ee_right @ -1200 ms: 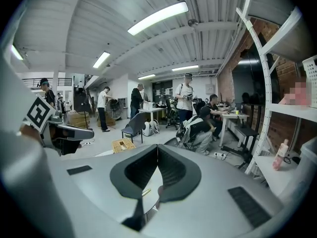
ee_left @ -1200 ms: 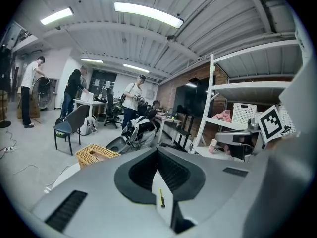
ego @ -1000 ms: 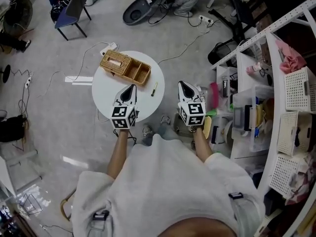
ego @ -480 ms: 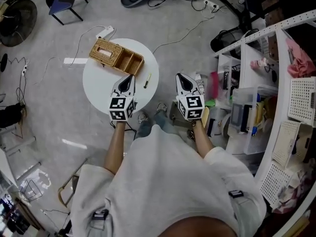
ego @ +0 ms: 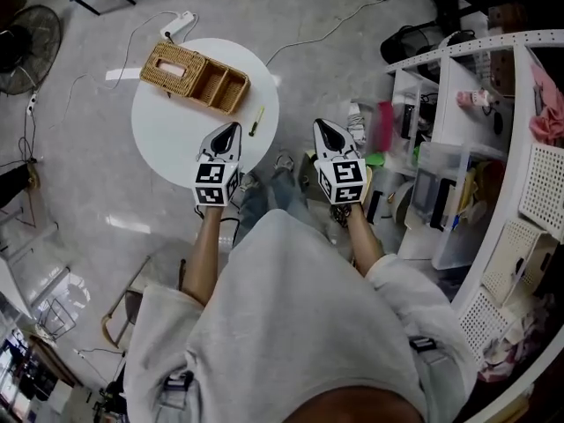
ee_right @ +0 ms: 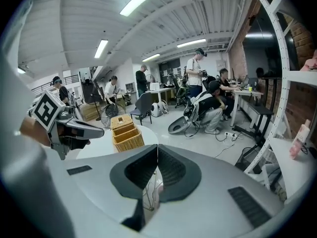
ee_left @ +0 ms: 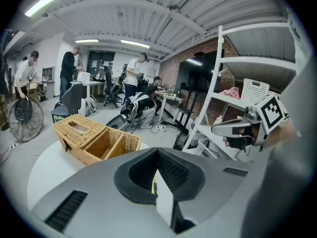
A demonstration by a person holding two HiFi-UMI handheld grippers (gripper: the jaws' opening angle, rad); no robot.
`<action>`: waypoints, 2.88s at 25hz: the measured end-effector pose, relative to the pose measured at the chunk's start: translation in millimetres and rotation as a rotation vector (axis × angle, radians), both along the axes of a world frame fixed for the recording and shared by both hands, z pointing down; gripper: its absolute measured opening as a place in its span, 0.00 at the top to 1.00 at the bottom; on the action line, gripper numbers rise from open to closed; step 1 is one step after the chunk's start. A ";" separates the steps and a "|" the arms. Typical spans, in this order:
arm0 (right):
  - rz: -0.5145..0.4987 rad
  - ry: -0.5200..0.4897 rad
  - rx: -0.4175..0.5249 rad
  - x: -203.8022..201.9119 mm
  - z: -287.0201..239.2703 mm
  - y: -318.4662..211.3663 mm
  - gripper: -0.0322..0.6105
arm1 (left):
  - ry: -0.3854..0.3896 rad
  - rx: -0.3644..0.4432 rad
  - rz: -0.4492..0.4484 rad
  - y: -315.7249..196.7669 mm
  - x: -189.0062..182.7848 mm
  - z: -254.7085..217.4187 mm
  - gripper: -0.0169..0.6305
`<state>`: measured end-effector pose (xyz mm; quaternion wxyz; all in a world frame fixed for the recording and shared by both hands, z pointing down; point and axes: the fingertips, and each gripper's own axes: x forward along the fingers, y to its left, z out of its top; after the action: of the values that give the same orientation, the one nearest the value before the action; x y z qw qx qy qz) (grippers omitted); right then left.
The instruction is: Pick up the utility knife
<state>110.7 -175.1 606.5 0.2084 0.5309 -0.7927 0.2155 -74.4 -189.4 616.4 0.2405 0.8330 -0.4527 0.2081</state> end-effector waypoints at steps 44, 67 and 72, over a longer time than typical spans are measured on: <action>-0.031 0.014 -0.145 13.6 59.1 45.0 0.90 | -0.151 -0.228 0.123 -0.5 51.9 149.3 0.60; -0.037 0.023 -0.163 21.8 65.9 50.4 0.90 | -0.268 -0.242 0.130 -9.0 46.7 166.6 0.88; -0.041 0.021 -0.159 18.4 65.5 48.6 0.90 | -0.249 -0.186 0.123 -11.3 43.9 151.0 0.88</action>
<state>129.2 -126.5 672.1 0.2627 0.4985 -0.7814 0.2681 -30.5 -200.7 767.3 0.2453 0.8012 -0.4059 0.3649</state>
